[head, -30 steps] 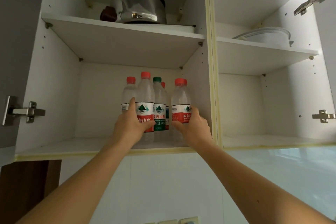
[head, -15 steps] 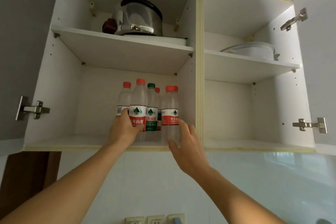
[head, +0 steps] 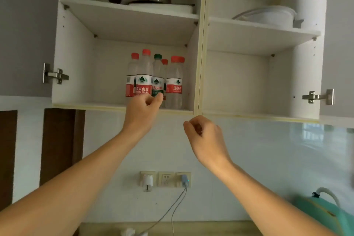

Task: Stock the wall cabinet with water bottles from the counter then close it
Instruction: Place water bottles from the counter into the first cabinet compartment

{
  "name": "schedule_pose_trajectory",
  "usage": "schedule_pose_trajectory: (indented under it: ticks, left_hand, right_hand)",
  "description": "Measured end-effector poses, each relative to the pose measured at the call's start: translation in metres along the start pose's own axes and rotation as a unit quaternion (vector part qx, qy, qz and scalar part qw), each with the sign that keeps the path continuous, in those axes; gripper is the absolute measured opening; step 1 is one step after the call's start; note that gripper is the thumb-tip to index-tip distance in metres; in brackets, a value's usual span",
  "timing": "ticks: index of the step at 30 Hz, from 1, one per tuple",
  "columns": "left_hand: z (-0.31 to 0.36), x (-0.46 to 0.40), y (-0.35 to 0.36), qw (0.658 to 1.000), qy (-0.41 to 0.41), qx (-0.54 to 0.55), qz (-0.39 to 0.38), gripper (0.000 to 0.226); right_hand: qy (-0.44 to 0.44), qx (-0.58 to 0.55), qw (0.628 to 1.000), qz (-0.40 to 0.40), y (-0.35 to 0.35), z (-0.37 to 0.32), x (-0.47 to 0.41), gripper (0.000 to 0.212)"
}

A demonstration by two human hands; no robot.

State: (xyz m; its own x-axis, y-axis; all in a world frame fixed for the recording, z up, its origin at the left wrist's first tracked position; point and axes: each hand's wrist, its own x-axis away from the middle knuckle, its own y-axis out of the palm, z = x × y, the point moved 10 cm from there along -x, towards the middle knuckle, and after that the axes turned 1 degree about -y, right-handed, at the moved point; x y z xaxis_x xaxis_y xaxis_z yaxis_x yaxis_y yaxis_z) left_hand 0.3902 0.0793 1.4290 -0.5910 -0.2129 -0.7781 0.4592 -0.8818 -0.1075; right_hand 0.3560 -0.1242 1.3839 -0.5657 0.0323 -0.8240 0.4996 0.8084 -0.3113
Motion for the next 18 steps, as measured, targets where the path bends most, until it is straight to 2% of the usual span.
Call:
schedule_pose_trajectory:
  ticks: [2, 5, 11, 18]
  left_hand:
    - [-0.01, 0.033, 0.001, 0.999, -0.025, -0.004, -0.026, 0.048]
    - [-0.04, 0.086, 0.01, 0.992, -0.089, -0.009, -0.083, 0.036]
    - [-0.095, 0.209, 0.038, 0.961, -0.21, 0.007, -0.18, 0.031]
    - [-0.147, 0.385, 0.053, 0.921, -0.275, 0.053, -0.27, 0.031]
  right_hand:
    - [0.03, -0.016, 0.999, -0.015, 0.002, 0.012, 0.026, 0.033]
    - [0.085, -0.028, 0.995, -0.037, 0.004, 0.034, 0.071, 0.041]
    - [0.192, -0.025, 0.979, -0.061, -0.011, 0.078, 0.177, 0.053]
    - [0.32, -0.009, 0.945, -0.072, -0.014, 0.114, 0.348, 0.049]
